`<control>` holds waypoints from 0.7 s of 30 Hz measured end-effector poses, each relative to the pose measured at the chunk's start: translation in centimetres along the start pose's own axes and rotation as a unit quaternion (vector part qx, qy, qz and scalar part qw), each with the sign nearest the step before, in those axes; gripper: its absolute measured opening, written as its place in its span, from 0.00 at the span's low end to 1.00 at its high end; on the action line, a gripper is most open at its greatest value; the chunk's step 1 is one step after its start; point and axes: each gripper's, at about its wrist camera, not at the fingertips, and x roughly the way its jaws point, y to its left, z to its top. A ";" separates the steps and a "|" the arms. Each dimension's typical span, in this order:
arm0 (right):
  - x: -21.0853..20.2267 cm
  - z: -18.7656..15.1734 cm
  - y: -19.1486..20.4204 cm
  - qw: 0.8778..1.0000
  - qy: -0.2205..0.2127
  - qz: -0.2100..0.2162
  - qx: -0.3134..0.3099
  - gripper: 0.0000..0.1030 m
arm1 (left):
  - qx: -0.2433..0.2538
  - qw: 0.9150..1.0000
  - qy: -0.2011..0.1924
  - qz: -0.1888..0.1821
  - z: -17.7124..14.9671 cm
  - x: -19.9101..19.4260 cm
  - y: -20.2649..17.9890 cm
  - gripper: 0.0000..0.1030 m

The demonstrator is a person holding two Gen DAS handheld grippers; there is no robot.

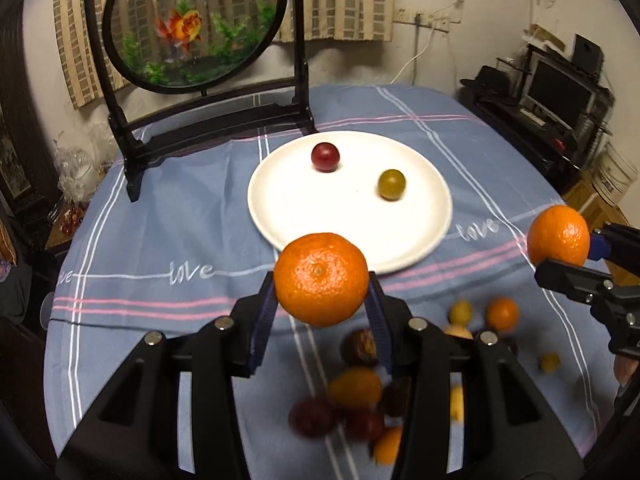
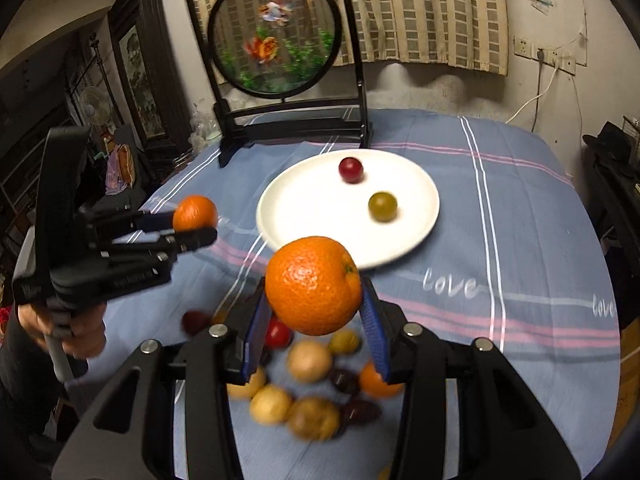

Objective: Organize fruits
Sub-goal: 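Carry both oranges onto the white plate and open both grippers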

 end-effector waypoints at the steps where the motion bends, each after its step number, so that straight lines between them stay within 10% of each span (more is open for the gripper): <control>1: 0.7 0.5 -0.4 1.000 0.004 -0.002 0.002 0.43 | -0.005 1.000 0.008 0.002 0.9 1.3 0.1 0.43; 16: 13.6 4.6 -4.7 0.996 0.081 -0.036 0.000 0.49 | -0.034 0.994 0.093 0.043 5.2 13.8 2.0 0.45; 21: 13.1 5.0 -4.1 0.994 0.049 -0.094 -0.036 0.67 | -0.038 0.996 0.062 0.056 5.4 12.8 2.4 0.83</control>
